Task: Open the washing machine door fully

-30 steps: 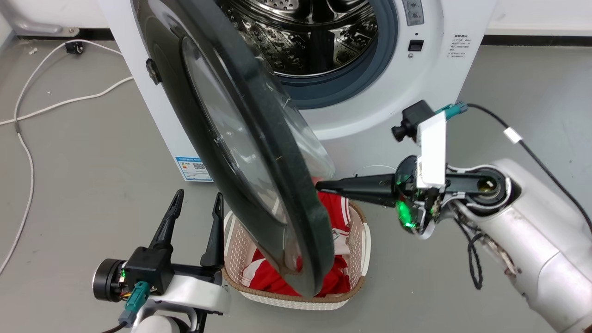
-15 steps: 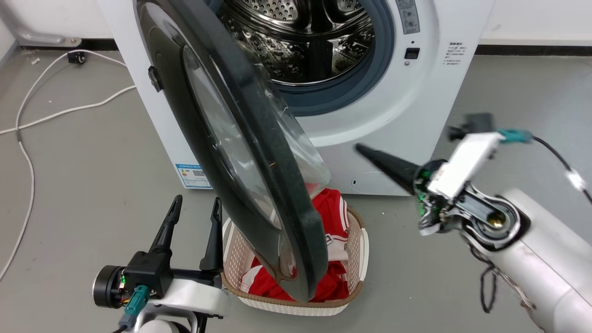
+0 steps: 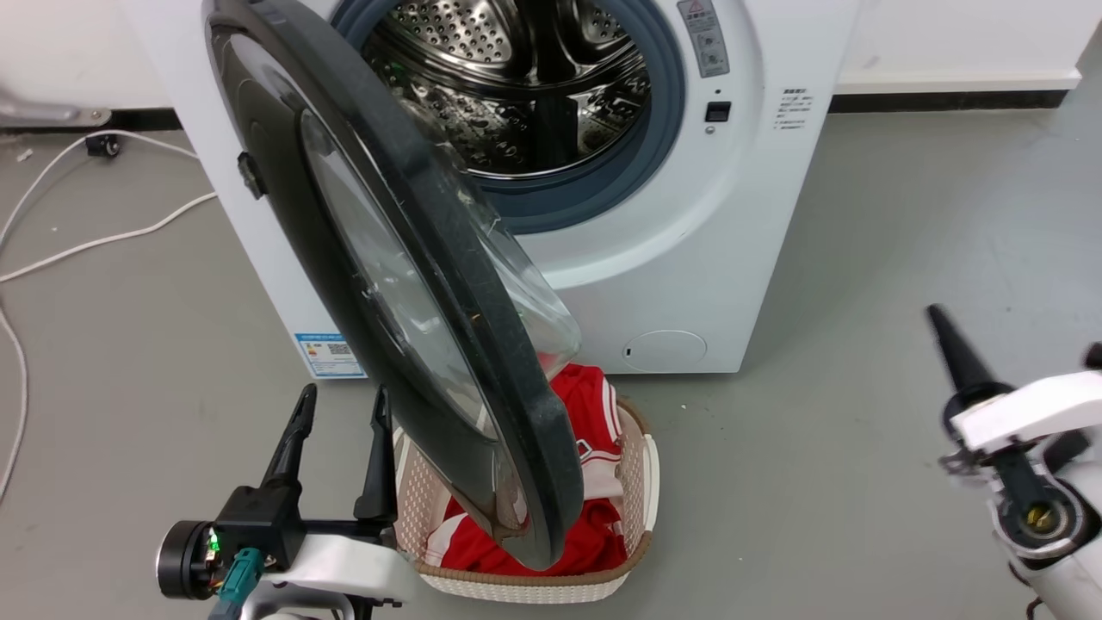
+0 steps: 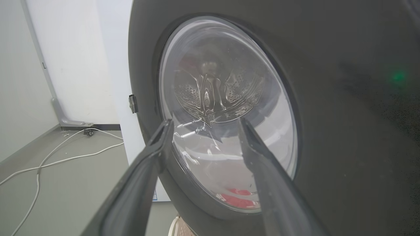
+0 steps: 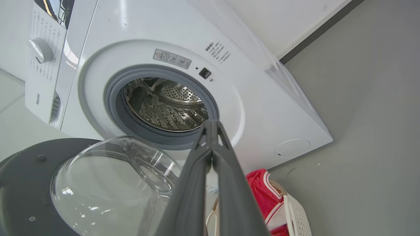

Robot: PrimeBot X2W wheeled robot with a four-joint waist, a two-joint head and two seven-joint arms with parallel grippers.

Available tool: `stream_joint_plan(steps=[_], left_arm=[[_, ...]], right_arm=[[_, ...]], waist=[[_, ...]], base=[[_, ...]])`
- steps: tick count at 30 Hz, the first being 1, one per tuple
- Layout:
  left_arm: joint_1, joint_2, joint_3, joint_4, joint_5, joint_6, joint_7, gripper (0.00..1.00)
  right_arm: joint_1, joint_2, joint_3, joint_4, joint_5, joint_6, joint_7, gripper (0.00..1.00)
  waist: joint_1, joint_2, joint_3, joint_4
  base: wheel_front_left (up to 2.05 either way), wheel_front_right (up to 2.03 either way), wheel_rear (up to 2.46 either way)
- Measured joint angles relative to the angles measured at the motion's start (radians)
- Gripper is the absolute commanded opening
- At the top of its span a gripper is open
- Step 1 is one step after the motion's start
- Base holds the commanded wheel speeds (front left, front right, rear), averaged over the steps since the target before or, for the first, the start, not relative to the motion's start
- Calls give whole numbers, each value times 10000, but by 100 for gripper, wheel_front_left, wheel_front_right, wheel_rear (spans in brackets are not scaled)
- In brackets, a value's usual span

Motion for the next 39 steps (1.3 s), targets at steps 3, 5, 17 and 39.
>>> stream_joint_plan(steps=[3, 5, 17, 39], left_arm=[[23, -12, 38, -6, 2, 31, 0, 100], [57, -4, 88, -13, 2, 46, 0, 100], [116, -4, 215, -13, 79, 31, 0, 100], [176, 0, 194, -6, 311, -59, 0, 100]], right_arm=[[670, 422, -1605, -148, -2140, 2, -21, 33], [1290, 872, -2615, -458, -3983, 2, -21, 83], [4229, 3898, -6071, -4757, -13743, 4, 132, 100], [5986, 4773, -6073, -5308, -15622, 4, 535, 100]], waist=[[1, 0, -51, -80], [0, 0, -86, -117], [0, 0, -193, -68], [0, 0, -191, -73]], base=[[0, 0, 0], [0, 0, 0], [0, 0, 0], [0, 0, 0]])
